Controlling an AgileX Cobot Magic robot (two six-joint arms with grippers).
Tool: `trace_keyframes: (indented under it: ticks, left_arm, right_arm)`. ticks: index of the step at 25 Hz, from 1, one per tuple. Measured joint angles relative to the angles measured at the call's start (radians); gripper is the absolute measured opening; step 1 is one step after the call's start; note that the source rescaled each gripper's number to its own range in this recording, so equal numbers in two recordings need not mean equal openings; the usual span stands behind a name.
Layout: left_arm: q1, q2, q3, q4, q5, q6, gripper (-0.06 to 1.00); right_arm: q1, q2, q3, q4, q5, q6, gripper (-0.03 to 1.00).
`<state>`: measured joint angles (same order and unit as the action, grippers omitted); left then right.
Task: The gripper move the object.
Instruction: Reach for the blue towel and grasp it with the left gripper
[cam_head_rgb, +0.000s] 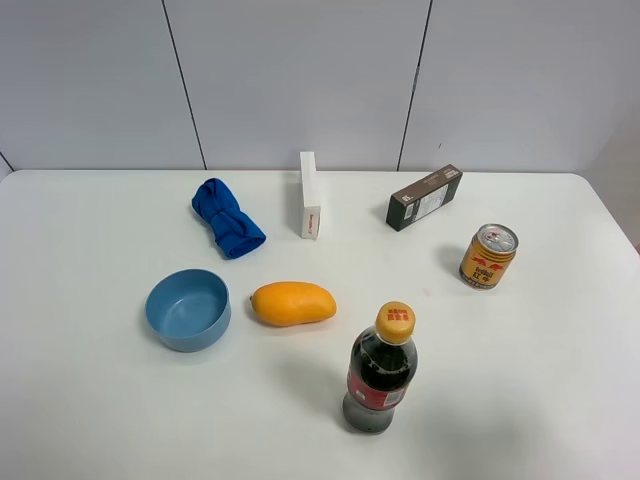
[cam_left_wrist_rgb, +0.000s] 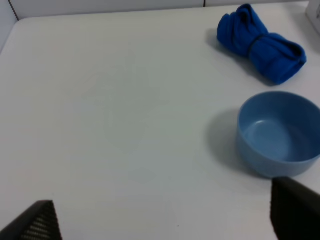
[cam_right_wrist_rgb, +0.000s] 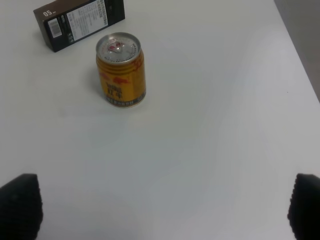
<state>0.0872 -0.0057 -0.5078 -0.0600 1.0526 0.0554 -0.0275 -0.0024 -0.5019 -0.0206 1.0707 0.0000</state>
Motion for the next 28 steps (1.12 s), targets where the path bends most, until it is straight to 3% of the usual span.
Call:
trace_keyframes:
  ticks: [8,14,20,28]
  left_arm:
    - [0.000,0.090,-0.014,-0.001,-0.011,-0.048,0.74]
    - [0.000,0.335,-0.104,-0.029,-0.177,-0.063,0.74]
    - [0.000,0.608,-0.187,-0.123,-0.367,-0.095,0.74]
    - [0.000,0.963,-0.349,-0.200,-0.472,-0.108,0.74]
  right_arm:
    - [0.000,0.000,0.000,0.000,0.000,0.000,1.00]
    - [0.000,0.000,0.000,0.000,0.000,0.000,1.00]
    - [0.000,0.000,0.000,0.000,0.000,0.000,1.00]
    - [0.000,0.000,0.000,0.000,0.000,0.000,1.00]
